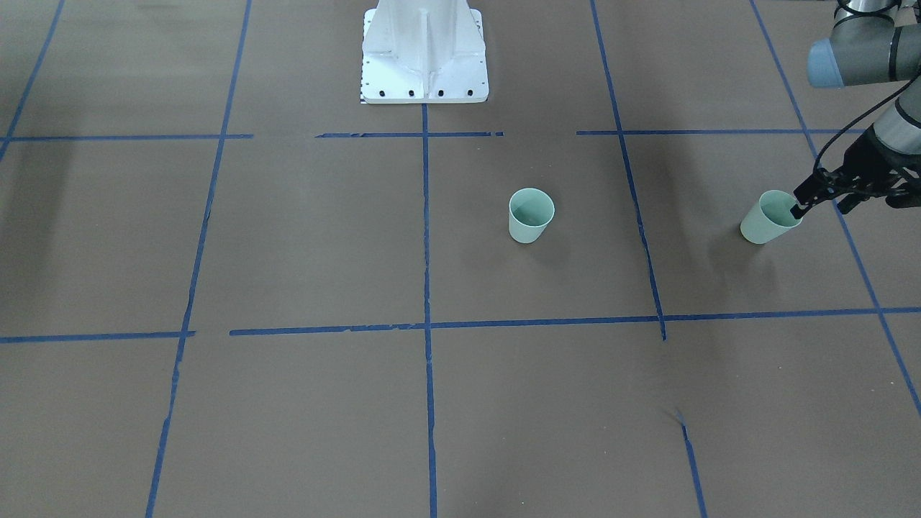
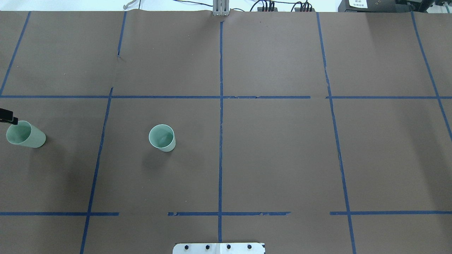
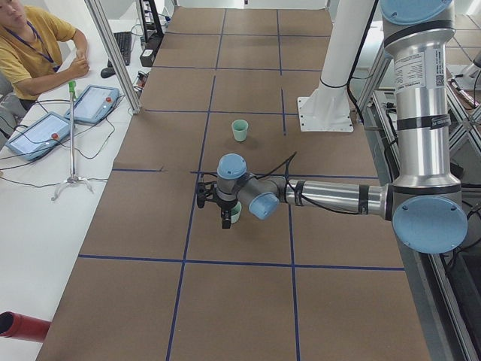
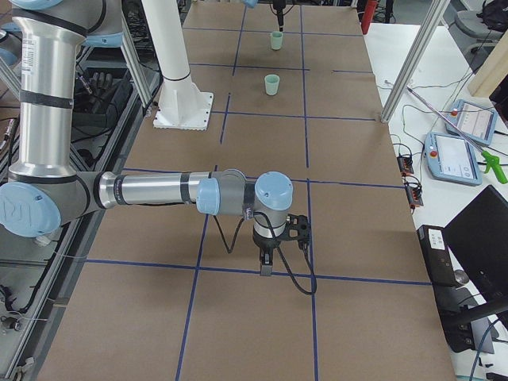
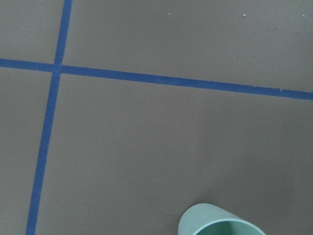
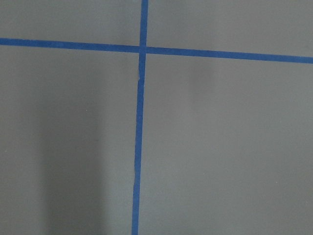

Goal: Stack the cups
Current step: 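Lower the left gripper onto the outer green cup and grasp it, then lift the green cup with the left gripper and carry it over the other cup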

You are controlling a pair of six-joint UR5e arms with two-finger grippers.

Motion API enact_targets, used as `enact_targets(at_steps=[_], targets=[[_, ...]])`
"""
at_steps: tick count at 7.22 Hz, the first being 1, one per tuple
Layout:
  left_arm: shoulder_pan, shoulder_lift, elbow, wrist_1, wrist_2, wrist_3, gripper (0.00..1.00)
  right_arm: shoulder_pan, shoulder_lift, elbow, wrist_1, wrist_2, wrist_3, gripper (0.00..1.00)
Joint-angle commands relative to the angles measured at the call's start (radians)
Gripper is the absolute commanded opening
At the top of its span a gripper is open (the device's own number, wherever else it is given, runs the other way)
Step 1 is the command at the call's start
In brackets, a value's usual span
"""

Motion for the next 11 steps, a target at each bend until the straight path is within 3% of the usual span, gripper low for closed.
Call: enact_targets(at_steps=[1,2,3,6,8,9,11], targets=[[0.022,0.001,0.019,-0.013,0.012,-0.016,0.67,0.0,0.0,0.0,0.0,0.0,0.0,1.0],[0.023,0.001,0.022,-0.009,0.0,-0.016,0.05,0.0,0.0,0.0,0.0,0.0,0.0,1.0],[0.023,0.0,0.021,-0.004,0.0,-0.016,0.0,-0.002,0.0,0.0,0.0,0.0,0.0,1.0],[0.019,-0.002,-0.024,0.019,-0.029,-0.017,0.0,0.0,0.0,0.0,0.0,0.0,0.0,1.0],[0.017,-0.019,-0.218,0.228,-0.034,-0.033,0.0,-0.002,0.0,0.0,0.0,0.0,0.0,1.0],[0.015,-0.066,-0.279,0.314,-0.028,-0.125,0.0,0.0,0.0,0.0,0.0,0.0,0.0,1.0],[0.032,-0.269,-0.291,0.449,-0.014,-0.358,0.0,0.0,0.0,0.0,0.0,0.0,0.0,1.0]])
